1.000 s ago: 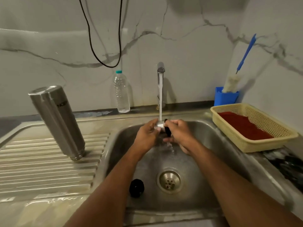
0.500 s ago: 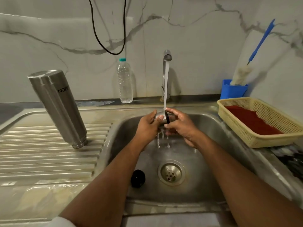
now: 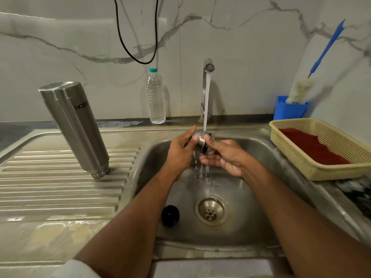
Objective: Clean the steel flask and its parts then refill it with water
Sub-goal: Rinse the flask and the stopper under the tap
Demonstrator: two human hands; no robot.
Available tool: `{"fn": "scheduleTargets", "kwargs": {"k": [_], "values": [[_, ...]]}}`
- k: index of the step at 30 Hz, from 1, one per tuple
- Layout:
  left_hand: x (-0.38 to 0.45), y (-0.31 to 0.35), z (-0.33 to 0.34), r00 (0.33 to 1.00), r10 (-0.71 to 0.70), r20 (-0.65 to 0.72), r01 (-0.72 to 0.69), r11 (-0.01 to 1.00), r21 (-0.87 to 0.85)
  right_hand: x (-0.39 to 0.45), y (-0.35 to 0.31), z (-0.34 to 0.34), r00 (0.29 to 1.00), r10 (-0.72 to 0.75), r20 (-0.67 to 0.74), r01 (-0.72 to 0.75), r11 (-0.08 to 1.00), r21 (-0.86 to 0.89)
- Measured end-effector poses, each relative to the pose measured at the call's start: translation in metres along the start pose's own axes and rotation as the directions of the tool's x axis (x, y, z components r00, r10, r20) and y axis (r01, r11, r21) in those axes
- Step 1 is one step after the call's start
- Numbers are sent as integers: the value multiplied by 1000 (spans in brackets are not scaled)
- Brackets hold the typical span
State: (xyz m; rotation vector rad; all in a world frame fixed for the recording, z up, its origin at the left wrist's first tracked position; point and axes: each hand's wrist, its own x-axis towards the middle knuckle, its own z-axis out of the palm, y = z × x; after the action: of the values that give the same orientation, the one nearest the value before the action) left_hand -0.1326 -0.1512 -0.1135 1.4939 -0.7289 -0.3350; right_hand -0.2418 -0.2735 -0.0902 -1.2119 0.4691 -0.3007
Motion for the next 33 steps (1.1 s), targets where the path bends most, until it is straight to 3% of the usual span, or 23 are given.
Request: {"fn": "scheduleTargets", "kwargs": {"k": [5, 9, 16, 19, 25, 29, 33], "values": [[-5, 0, 5, 1000, 13, -29, -14, 1000, -15, 1, 1, 2, 983, -179, -30, 176, 981, -79], [-5, -2, 5, 998, -19, -59, 19, 1000, 5, -4, 1, 3, 972, -236, 2, 233, 959, -159], [-7, 0, 14, 994, 104, 33, -108, 986, 129, -1, -3, 6, 971, -89, -221, 63, 991, -120], [-5, -3, 10, 998, 59, 2, -59, 993, 101, -2, -2, 7, 969, -107, -222, 65, 981, -185], [-5, -3, 8, 999, -27, -38, 27, 1000, 16, 0, -1, 4, 959, -262, -111, 212, 918, -336], [-7, 2, 9, 1000, 10, 17, -10, 999, -31, -5, -5, 7, 955, -200, -218, 148, 961, -233], [-6, 1, 13, 995, -56, 86, 65, 991, -114, -4, -4, 5, 935, -142, -326, 106, 987, -124]]}}
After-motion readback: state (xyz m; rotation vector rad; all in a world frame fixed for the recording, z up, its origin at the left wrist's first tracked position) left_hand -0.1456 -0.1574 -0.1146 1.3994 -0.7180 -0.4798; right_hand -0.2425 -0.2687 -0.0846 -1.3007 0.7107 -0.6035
